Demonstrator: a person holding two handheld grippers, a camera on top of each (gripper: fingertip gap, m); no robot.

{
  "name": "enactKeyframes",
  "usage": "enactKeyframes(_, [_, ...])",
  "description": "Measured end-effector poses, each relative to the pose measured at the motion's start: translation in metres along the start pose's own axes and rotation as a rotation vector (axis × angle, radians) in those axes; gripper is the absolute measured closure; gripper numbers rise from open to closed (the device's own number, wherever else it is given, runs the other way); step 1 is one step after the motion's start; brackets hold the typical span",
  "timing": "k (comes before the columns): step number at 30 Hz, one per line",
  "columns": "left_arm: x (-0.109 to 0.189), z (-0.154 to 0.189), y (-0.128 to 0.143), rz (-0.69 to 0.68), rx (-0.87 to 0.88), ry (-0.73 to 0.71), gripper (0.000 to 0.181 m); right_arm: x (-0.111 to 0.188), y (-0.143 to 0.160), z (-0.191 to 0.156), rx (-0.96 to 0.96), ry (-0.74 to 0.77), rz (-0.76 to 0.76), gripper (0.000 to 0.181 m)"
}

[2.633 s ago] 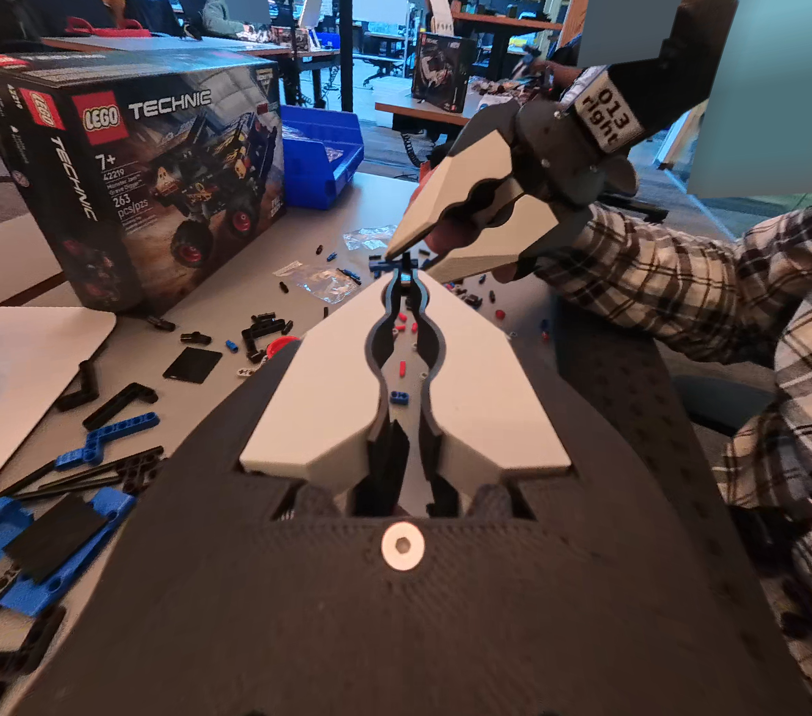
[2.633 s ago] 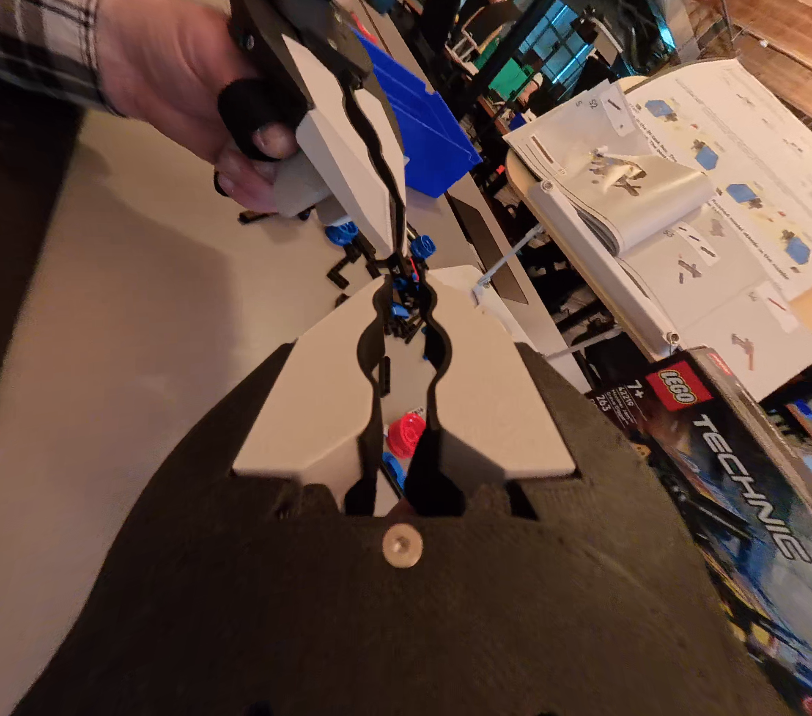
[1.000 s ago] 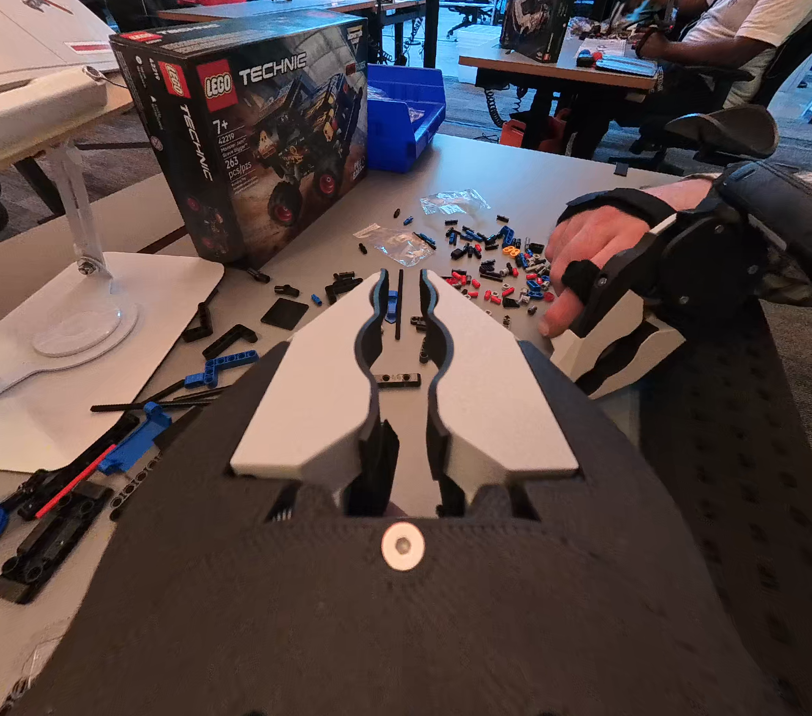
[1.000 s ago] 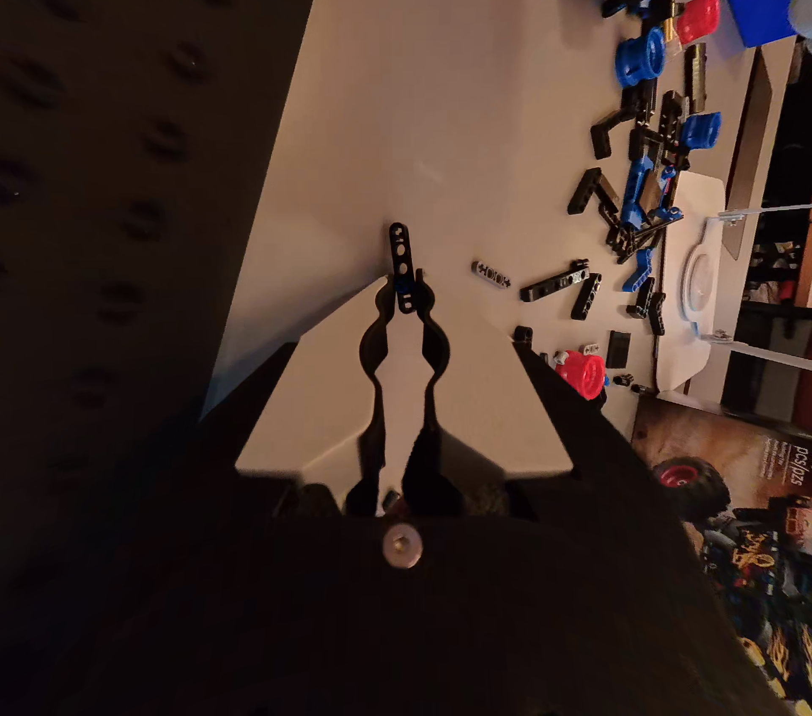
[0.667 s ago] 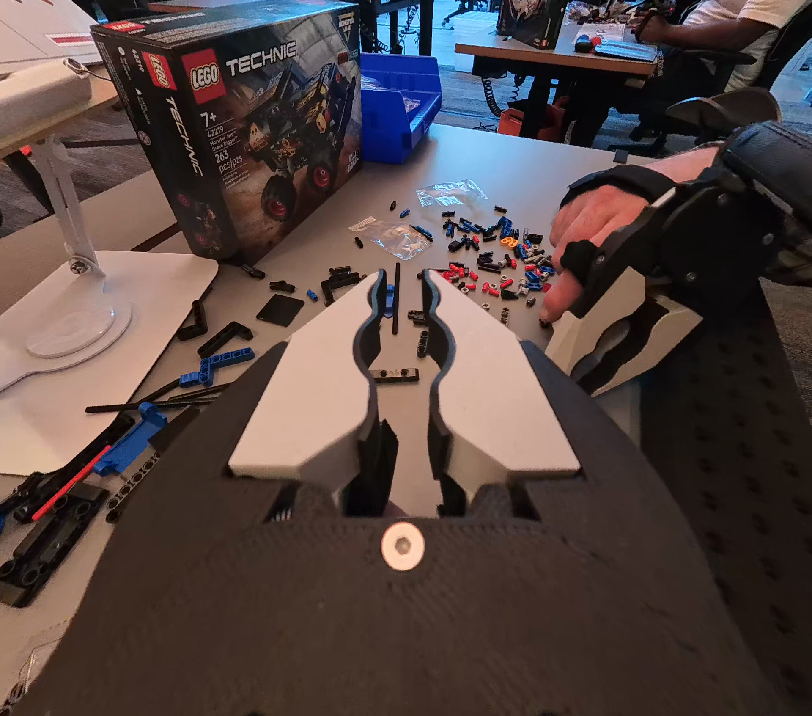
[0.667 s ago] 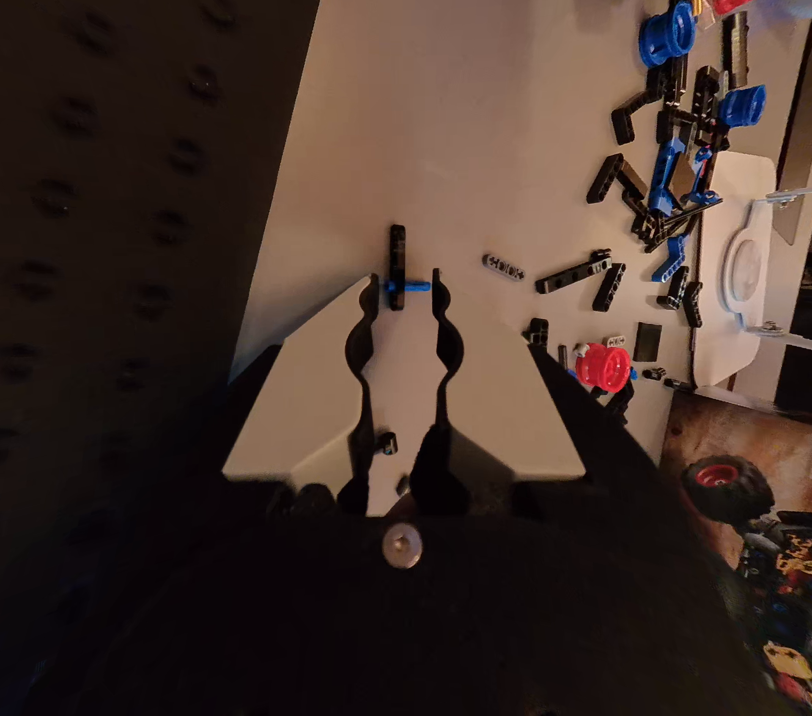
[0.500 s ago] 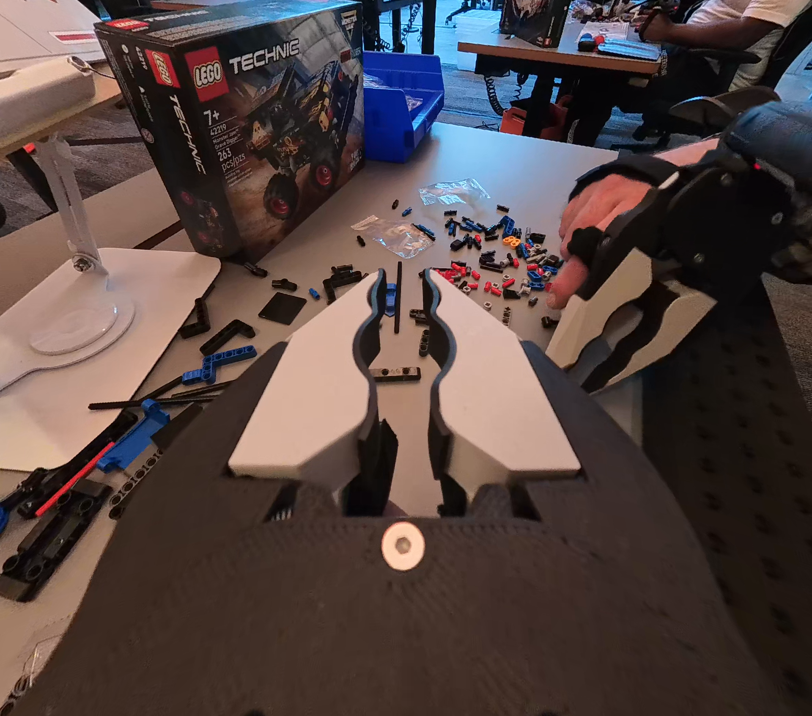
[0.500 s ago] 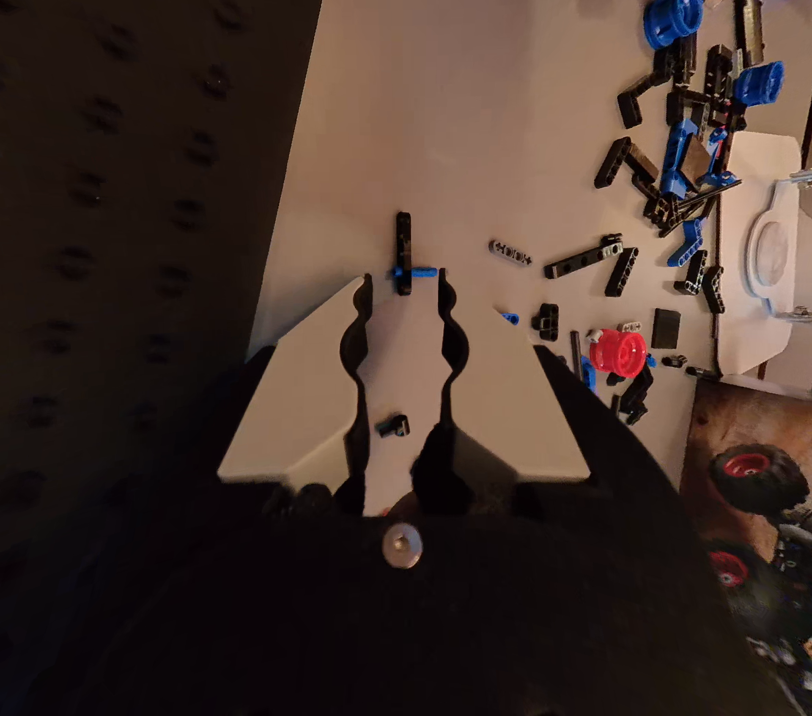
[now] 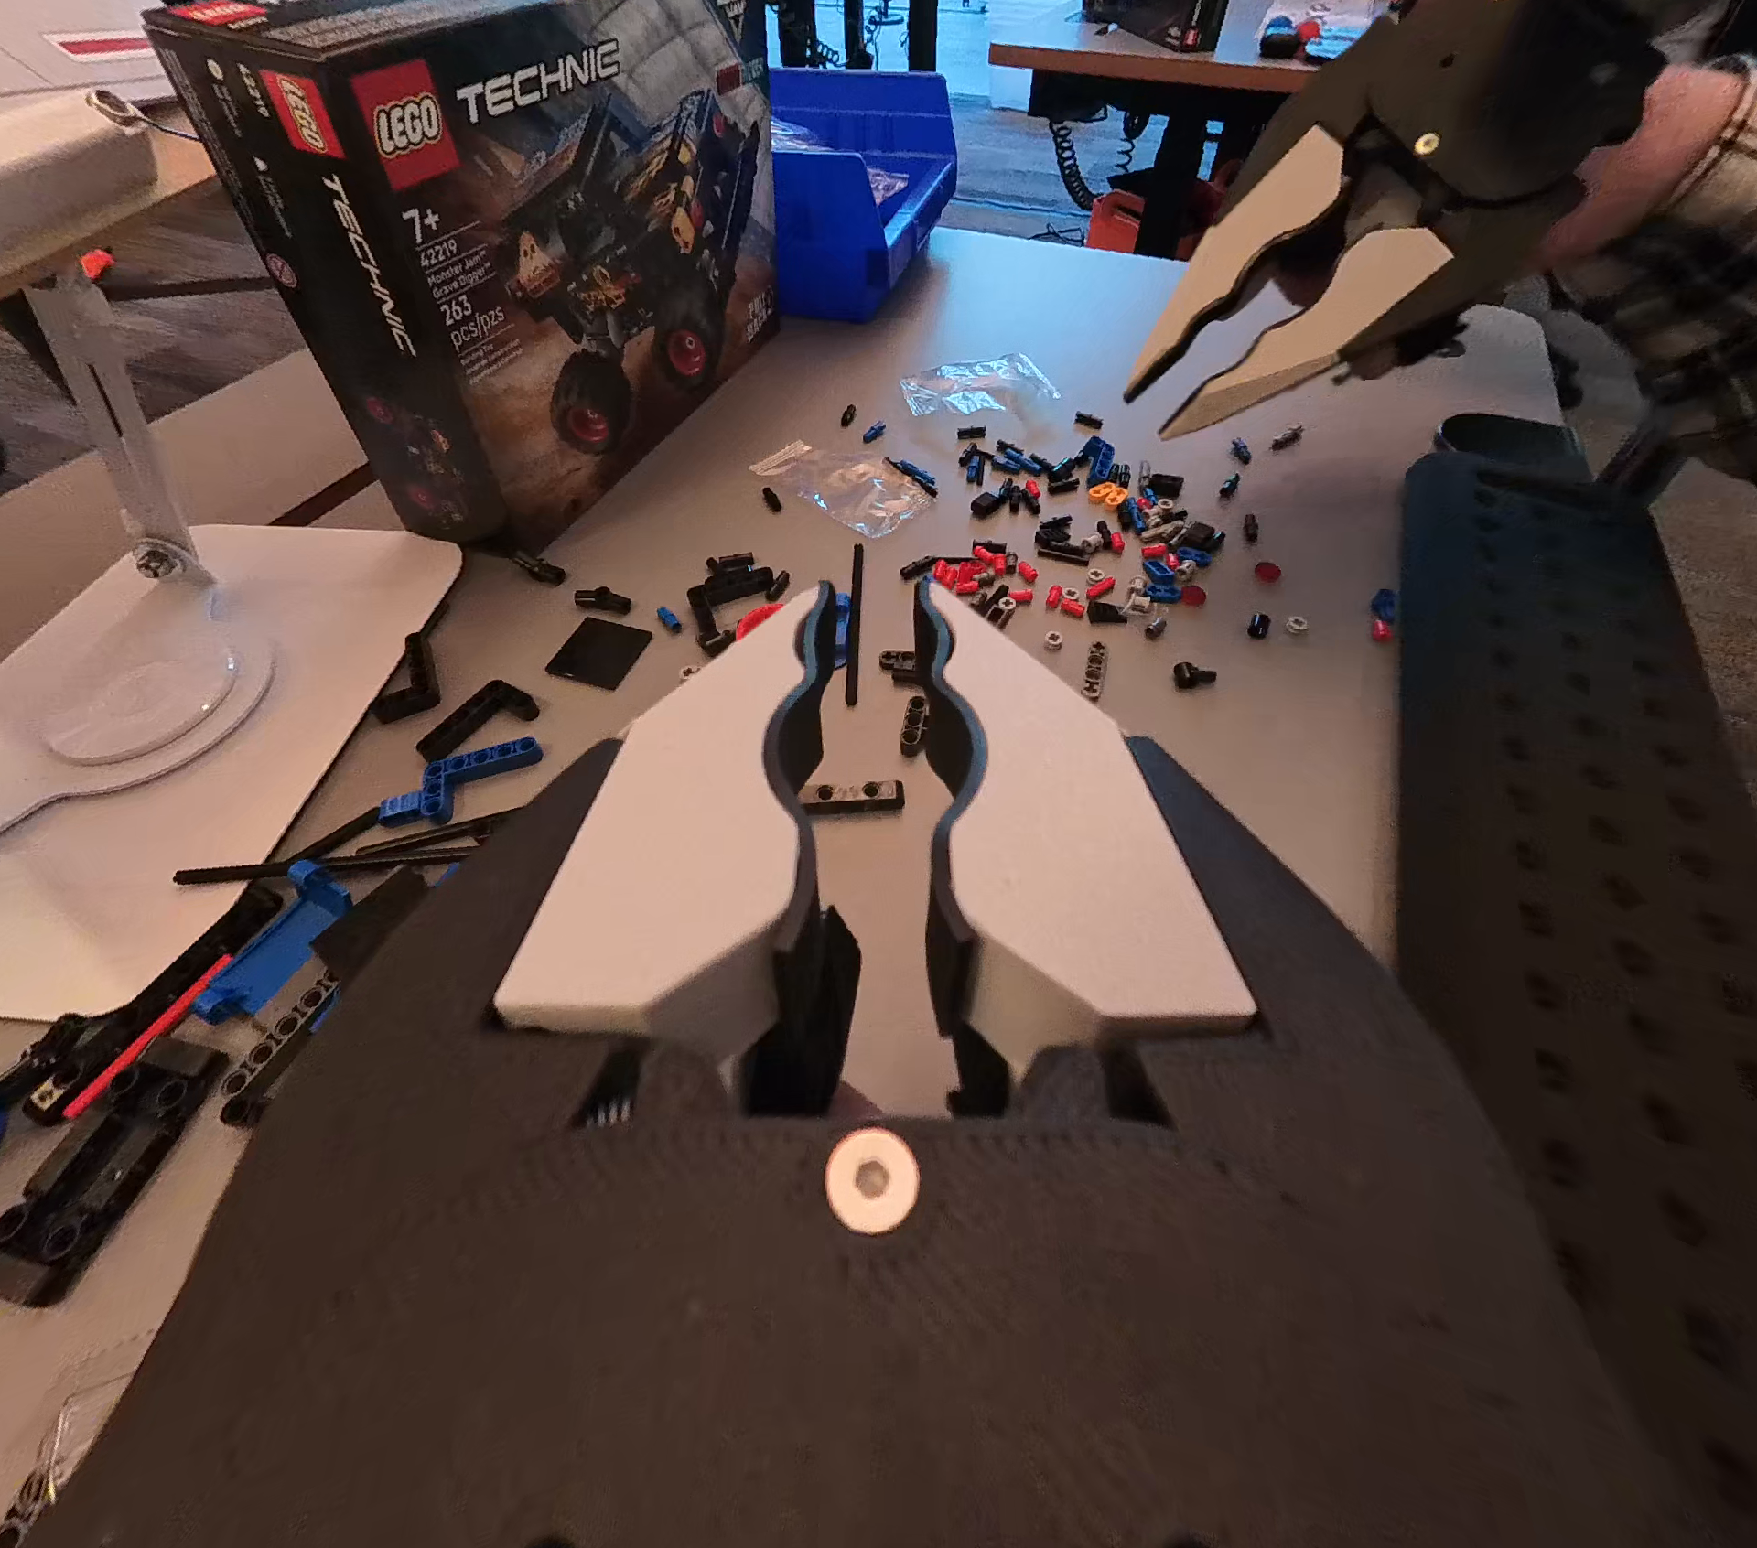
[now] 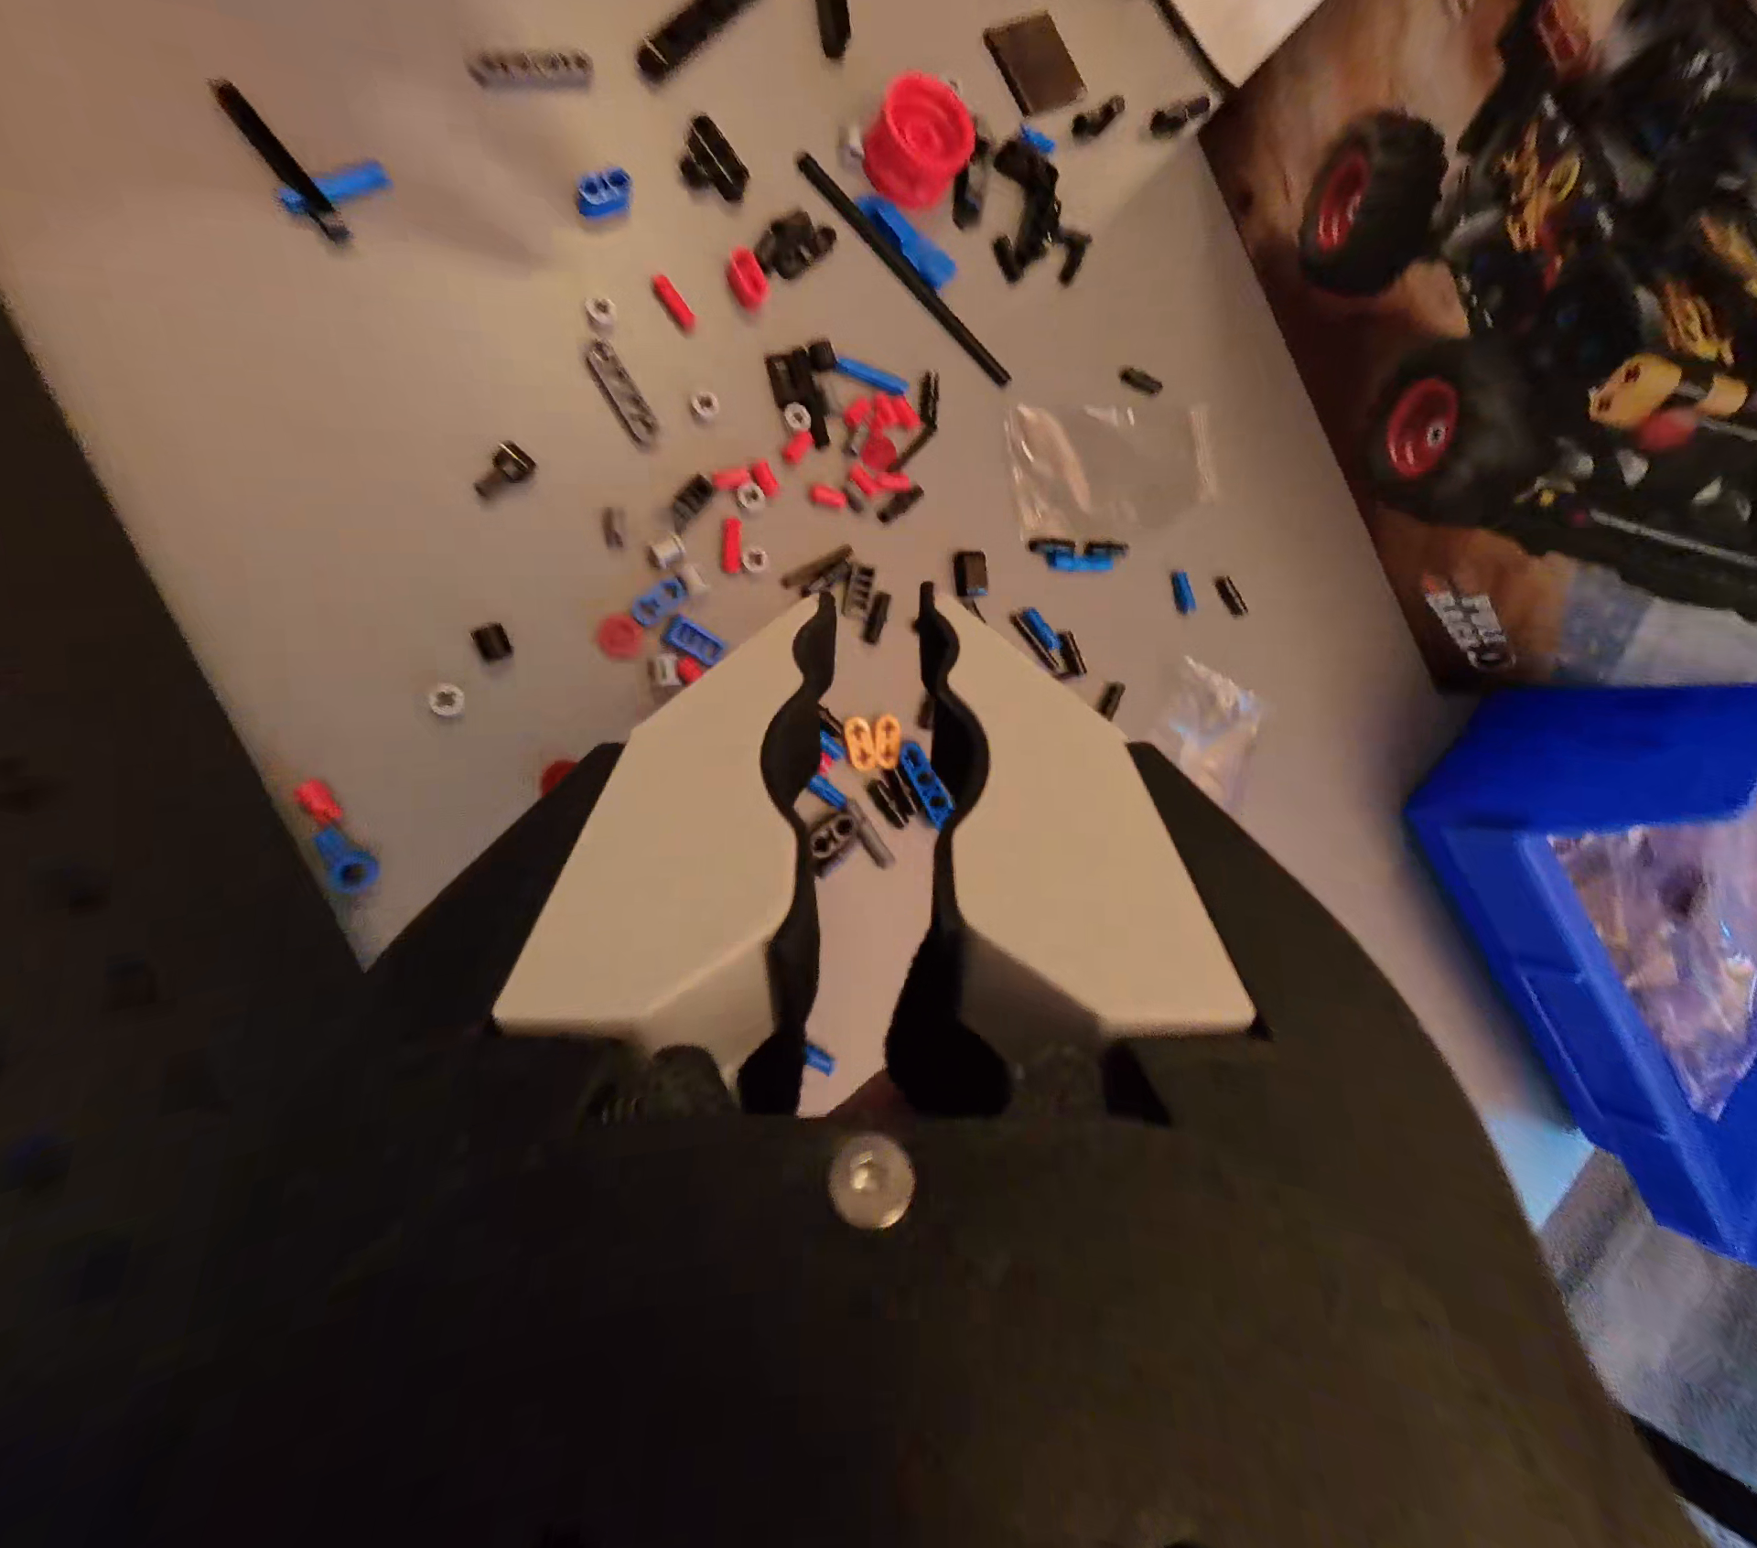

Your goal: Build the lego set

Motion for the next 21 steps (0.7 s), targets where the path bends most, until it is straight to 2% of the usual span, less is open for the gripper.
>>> enactKeyframes(7, [-0.002, -0.001, 0.002, -0.004, 0.009, 0.000, 0.168, -0.017, 0.017, 0.014, 0.003, -0.015, -0.072, 0.165])
enactKeyframes(13, [-0.005, 0.001, 0.005, -0.020, 0.000, 0.005, 0.169, -0.014, 0.032, 0.026, -0.015, -0.034, -0.107, 0.166])
enactKeyframes(21, [-0.008, 0.003, 0.008, -0.037, -0.010, 0.008, 0.169, -0.018, 0.048, 0.015, 0.008, -0.150, -0.156, 0.171])
Point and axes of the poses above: each gripper's, where its closed fingertips meet, x back along the fingers, y out of its underside, z = x × y across the jaws, the point moved 3 cm from there along x, back along the fingers
